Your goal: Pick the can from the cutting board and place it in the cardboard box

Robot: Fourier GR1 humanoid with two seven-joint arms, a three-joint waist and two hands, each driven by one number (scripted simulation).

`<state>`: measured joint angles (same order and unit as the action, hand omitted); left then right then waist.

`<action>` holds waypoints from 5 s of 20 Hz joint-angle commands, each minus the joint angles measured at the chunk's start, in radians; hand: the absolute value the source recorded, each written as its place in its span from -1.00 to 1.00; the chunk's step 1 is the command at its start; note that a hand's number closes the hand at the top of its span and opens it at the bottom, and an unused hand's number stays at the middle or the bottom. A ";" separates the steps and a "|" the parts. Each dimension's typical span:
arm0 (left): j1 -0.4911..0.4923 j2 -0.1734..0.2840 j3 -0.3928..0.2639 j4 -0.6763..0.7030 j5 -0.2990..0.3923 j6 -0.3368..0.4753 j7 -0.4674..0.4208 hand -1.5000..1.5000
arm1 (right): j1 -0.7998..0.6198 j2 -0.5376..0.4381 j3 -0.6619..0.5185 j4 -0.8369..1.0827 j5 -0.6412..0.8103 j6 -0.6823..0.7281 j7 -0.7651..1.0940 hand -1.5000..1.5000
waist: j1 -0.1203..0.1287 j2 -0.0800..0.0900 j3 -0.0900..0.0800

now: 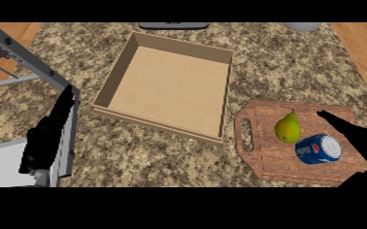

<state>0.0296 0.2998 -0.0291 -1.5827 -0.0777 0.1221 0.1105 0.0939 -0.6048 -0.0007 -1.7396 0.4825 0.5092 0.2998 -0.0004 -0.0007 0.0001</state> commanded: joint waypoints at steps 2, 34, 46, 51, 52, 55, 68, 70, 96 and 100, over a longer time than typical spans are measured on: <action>-0.063 -0.065 -0.033 0.009 -0.085 0.038 0.033 0.00 | -0.055 0.064 -0.010 0.032 0.038 0.029 0.011 -1.00 | -0.001 0.001 0.000; -0.068 -0.104 0.051 0.033 -0.106 -0.087 -0.018 0.00 | -0.345 0.128 0.057 0.385 0.444 -0.200 -0.358 1.00 | 0.063 0.015 0.003; -0.062 -0.127 0.021 0.034 -0.132 -0.078 -0.014 0.00 | -0.815 0.135 0.081 0.924 0.528 -0.445 -0.760 1.00 | 0.083 0.022 0.003; -0.045 -0.107 0.065 0.063 -0.116 -0.082 -0.068 0.00 | -0.950 0.129 0.007 1.090 0.459 -0.439 -0.924 1.00 | 0.043 0.013 0.001; -0.047 -0.124 0.047 0.000 -0.115 -0.077 0.008 0.00 | -0.968 0.143 -0.003 1.067 0.419 -0.387 -0.953 1.00 | 0.042 0.009 0.001; -0.054 -0.111 0.074 0.088 -0.120 -0.070 -0.052 0.00 | -0.996 0.164 -0.095 1.029 0.265 -0.282 -1.048 1.00 | 0.022 0.007 0.000; -0.062 -0.105 0.098 0.077 -0.112 -0.085 -0.035 0.00 | -1.171 0.304 -0.121 0.932 0.112 -0.028 -0.919 1.00 | -0.002 -0.002 -0.001; -0.058 -0.116 0.090 0.078 -0.125 -0.074 -0.045 0.00 | -1.161 0.379 -0.094 0.879 0.121 -0.053 -0.813 1.00 | -0.002 -0.003 -0.001; -0.078 -0.131 0.053 0.031 -0.133 -0.123 -0.017 0.00 | -1.305 0.605 0.304 1.369 -0.014 -0.466 -0.608 -1.00 | 0.099 0.020 -0.001; -0.098 -0.152 0.033 0.005 -0.158 -0.099 0.031 0.00 | -1.325 0.605 0.256 1.398 -0.107 -0.456 -0.647 -1.00 | 0.096 0.022 0.000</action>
<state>-0.0666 0.1553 0.0159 -1.5390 -0.2271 0.0191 0.1012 -1.2402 -0.0007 0.2643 -0.3736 0.4453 0.0806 -0.3071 0.0897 0.0194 -0.0008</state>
